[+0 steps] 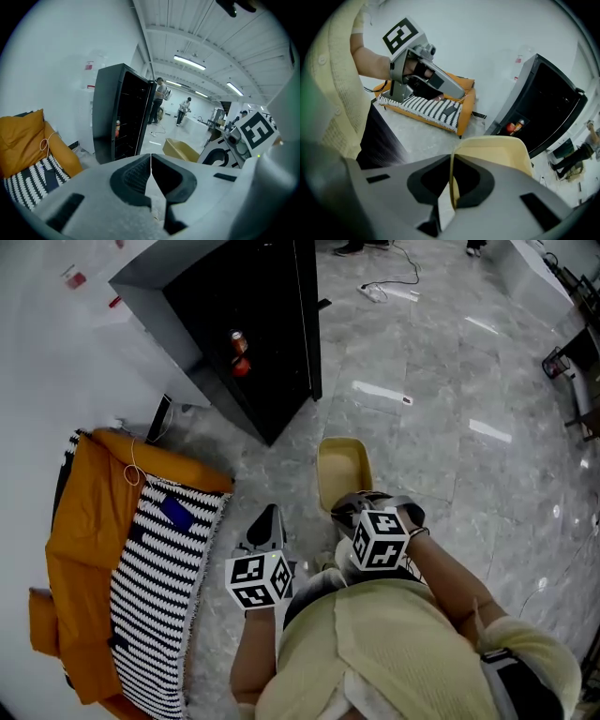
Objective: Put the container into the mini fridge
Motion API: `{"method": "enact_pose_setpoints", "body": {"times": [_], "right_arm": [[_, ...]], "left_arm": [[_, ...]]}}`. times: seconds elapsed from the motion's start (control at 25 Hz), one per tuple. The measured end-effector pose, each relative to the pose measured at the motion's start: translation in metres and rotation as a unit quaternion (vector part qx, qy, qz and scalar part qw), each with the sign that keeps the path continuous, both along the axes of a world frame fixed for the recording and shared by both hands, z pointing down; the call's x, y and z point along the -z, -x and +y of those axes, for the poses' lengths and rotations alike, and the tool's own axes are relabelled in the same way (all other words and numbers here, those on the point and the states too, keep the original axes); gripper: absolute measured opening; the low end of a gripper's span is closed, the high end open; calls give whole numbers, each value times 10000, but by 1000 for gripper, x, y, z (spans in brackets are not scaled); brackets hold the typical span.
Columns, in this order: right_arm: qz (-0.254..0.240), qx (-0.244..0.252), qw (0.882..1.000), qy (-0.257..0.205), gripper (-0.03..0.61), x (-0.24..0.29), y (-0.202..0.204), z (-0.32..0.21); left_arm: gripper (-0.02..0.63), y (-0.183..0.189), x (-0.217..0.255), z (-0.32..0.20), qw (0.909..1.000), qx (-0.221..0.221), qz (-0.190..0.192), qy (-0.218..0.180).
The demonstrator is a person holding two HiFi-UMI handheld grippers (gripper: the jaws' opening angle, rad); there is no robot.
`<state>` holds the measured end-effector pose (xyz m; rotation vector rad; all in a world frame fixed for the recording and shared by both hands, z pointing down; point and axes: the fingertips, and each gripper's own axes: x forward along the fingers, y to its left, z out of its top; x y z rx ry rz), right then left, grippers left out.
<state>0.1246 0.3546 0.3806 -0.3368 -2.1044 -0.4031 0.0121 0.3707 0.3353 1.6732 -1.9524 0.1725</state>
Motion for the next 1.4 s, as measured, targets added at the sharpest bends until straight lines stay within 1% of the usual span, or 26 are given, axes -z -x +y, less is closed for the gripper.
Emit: {"method": "enact_pose_setpoints", "body": {"times": [0.12, 0.24, 0.48, 0.64, 0.68, 0.88, 1.0, 1.12, 1.28, 1.4], "right_arm": [[-3, 161, 9999, -22, 31, -4, 4, -20], [-19, 285, 9996, 85, 31, -8, 8, -37], [79, 497, 9986, 180, 31, -16, 10, -73], [52, 582, 9980, 249, 31, -24, 15, -93], [58, 613, 9978, 232, 31, -26, 18, -97], [106, 720, 9968, 344, 31, -34, 29, -103], [149, 701, 9969, 337, 31, -40, 37, -110], [161, 598, 9974, 373, 31, -44, 52, -119], [179, 347, 9985, 392, 31, -45, 70, -135], [185, 160, 9987, 449, 31, -43, 91, -143]], "left_arm": [[26, 1, 1, -25, 9999, -71, -111, 12], [26, 5, -4, -49, 9996, -142, -230, 85], [26, 11, -9, -90, 9995, -19, -293, 146], [26, 18, -16, -109, 9971, 77, -721, 225], [26, 20, -17, -113, 9967, 57, -771, 246], [26, 21, -31, -123, 9967, -81, -691, 415], [26, 25, -40, -132, 9966, -200, -638, 479], [26, 35, -48, -142, 9963, -357, -546, 558], [26, 49, -52, -163, 9948, -648, -558, 559], [26, 65, -52, -176, 9934, -846, -520, 570]]}}
